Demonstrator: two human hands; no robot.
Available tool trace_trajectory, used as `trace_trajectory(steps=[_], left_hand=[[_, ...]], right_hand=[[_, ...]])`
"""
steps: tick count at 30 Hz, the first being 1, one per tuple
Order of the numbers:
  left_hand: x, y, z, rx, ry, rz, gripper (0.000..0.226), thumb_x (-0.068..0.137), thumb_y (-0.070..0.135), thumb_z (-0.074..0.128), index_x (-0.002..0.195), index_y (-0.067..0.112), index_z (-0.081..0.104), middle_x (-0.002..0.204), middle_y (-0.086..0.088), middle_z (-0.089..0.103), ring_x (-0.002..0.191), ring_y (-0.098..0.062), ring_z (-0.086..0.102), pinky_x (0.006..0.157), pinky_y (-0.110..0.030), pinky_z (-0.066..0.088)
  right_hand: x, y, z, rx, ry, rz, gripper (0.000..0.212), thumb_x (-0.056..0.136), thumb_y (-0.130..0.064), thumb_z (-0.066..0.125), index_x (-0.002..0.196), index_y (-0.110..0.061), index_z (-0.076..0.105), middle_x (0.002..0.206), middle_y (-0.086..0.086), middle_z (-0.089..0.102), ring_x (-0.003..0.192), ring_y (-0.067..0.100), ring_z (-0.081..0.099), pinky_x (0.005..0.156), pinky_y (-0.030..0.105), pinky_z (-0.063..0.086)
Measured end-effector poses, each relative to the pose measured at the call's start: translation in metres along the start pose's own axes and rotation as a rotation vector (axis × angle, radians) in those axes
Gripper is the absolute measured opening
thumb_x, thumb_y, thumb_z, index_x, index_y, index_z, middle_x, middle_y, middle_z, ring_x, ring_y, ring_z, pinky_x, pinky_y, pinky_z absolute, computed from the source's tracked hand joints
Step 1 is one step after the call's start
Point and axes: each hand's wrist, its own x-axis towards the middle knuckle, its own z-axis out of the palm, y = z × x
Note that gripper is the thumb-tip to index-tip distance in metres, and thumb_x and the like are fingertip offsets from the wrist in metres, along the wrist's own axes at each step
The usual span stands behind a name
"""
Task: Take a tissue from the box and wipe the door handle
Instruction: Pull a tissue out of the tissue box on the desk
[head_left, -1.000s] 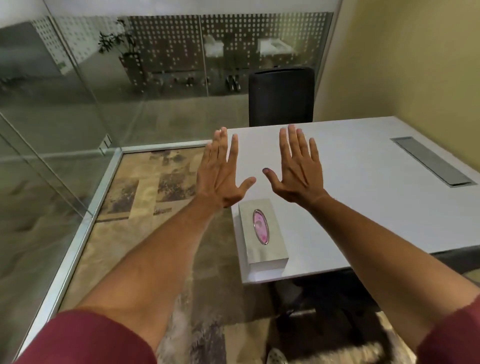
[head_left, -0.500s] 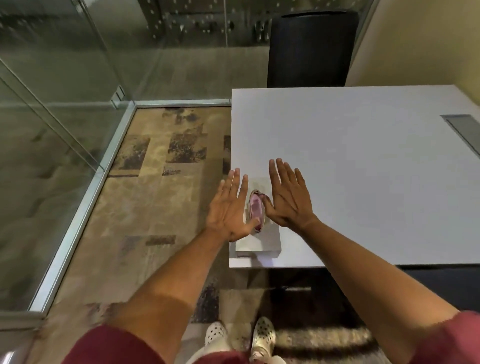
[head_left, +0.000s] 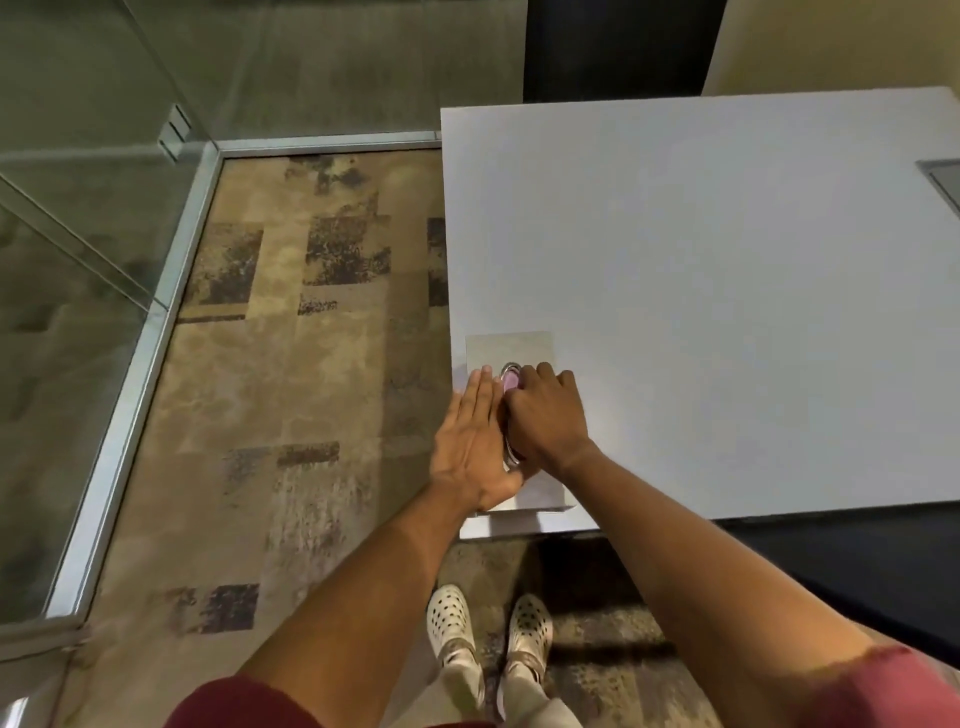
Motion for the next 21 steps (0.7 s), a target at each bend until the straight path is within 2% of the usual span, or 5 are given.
trace_trajectory(steps=[4, 9, 15, 17, 21], left_hand=[[0.0008, -0.0011, 0.0027, 0.043, 0.004, 0.006, 0.119, 0.078, 0.084, 0.026, 0.134, 0.011, -0.050, 0.160, -0.015, -0.032, 0.148, -0.028, -0.031, 0.126, -0.044, -0.004], [0.0005, -0.0008, 0.0010, 0.062, -0.013, 0.007, 0.123, 0.077, 0.085, 0.026, 0.124, 0.009, -0.059, 0.155, -0.018, -0.039, 0.146, -0.030, -0.034, 0.125, -0.045, -0.004], [-0.0001, -0.0003, -0.0020, 0.077, -0.033, 0.010, 0.122, 0.079, 0.086, 0.026, 0.134, 0.006, -0.048, 0.155, -0.020, -0.038, 0.147, -0.030, -0.034, 0.125, -0.045, -0.005], [-0.0013, -0.0008, -0.0025, 0.059, -0.031, 0.009, 0.122, 0.079, 0.086, 0.027, 0.137, 0.006, -0.044, 0.158, -0.019, -0.035, 0.148, -0.029, -0.032, 0.126, -0.044, -0.005], [-0.0024, -0.0013, -0.0019, 0.060, -0.006, 0.016, 0.116, 0.078, 0.086, 0.015, 0.131, 0.008, -0.051, 0.159, -0.018, -0.033, 0.148, -0.029, -0.031, 0.126, -0.045, -0.005]], right_hand=[[0.0064, -0.0030, 0.0002, -0.051, -0.059, 0.015, 0.027, 0.095, -0.025, 0.050, 0.115, -0.012, 0.062, 0.118, 0.009, 0.063, 0.108, 0.031, 0.052, 0.087, 0.045, 0.041], [0.0095, -0.0059, -0.0023, -0.068, -0.076, 0.031, 0.024, 0.096, -0.026, 0.052, 0.110, -0.011, 0.064, 0.116, 0.010, 0.063, 0.110, 0.033, 0.051, 0.088, 0.045, 0.040], [0.0097, -0.0053, -0.0006, -0.068, -0.088, -0.002, 0.029, 0.091, -0.029, 0.057, 0.114, -0.011, 0.062, 0.114, 0.011, 0.063, 0.106, 0.033, 0.051, 0.086, 0.046, 0.041], [0.0084, -0.0044, -0.0019, -0.070, -0.079, -0.024, 0.027, 0.089, -0.029, 0.059, 0.109, -0.012, 0.065, 0.109, 0.010, 0.064, 0.101, 0.032, 0.053, 0.083, 0.045, 0.041], [0.0058, 0.0005, -0.0054, -0.059, -0.051, -0.036, 0.021, 0.087, -0.024, 0.055, 0.099, -0.010, 0.066, 0.101, 0.008, 0.066, 0.093, 0.029, 0.055, 0.077, 0.042, 0.039]])
